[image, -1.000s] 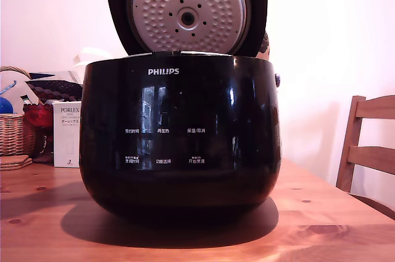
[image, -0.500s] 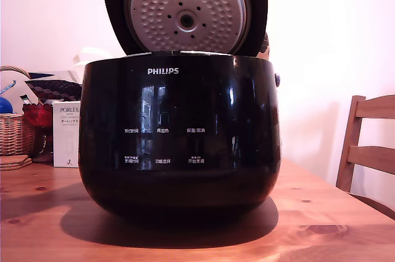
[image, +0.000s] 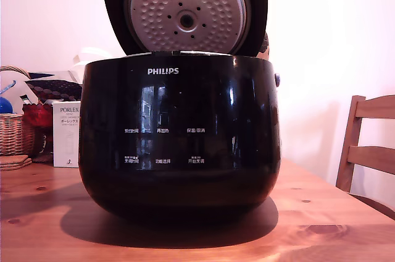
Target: Close the rice cooker by pressing the lid down with medium force
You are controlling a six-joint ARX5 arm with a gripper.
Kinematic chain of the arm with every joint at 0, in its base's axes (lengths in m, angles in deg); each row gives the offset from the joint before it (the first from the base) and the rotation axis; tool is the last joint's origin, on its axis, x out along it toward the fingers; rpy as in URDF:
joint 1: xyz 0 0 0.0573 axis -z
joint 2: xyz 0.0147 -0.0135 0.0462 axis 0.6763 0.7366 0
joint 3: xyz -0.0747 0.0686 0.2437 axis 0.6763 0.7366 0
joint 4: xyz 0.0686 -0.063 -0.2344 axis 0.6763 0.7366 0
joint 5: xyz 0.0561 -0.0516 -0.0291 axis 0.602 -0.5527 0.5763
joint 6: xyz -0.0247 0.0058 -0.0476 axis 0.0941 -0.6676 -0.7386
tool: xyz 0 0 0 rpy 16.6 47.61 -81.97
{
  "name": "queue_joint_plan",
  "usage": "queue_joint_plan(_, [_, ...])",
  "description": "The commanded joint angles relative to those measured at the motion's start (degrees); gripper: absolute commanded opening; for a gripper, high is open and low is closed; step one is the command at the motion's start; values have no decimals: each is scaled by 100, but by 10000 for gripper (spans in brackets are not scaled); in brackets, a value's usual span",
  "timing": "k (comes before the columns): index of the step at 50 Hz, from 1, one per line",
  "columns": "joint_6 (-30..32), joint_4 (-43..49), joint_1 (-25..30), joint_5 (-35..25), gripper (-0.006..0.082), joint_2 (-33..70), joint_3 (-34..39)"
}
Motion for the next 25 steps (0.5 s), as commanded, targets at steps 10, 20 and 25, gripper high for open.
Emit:
queue_joint_plan(10, [-59, -658, 116, -15, -24, -481, 1019])
queue_joint_plan(20, [-81, -1060, 37, 46, -24, -940, 1989])
queue_joint_plan(25, [-127, -1287, 22, 44, -24, -1182, 2387])
